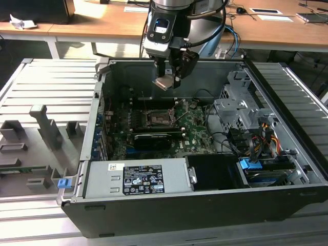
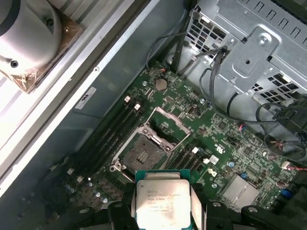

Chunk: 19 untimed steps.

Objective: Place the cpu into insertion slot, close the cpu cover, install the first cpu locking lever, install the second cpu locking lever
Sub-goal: 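Place the cpu into insertion slot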

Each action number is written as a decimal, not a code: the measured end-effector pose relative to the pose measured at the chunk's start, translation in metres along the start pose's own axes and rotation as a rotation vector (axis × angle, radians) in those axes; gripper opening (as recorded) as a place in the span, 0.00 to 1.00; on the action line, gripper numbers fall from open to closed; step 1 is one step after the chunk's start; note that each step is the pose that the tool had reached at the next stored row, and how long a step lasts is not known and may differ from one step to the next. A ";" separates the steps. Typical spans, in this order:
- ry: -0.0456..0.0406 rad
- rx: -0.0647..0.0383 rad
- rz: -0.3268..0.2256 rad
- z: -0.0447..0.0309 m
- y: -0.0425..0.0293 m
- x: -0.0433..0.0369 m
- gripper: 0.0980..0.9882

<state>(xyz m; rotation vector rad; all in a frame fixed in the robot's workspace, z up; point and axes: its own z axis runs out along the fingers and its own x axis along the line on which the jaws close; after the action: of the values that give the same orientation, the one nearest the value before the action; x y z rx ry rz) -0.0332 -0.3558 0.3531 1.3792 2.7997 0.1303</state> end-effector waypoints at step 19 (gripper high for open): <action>-0.0115 -0.002 0.143 0.0028 -0.0003 -0.0001 0.50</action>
<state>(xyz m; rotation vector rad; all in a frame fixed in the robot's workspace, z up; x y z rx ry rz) -0.0332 -0.3558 0.3503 1.5736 2.6892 0.1272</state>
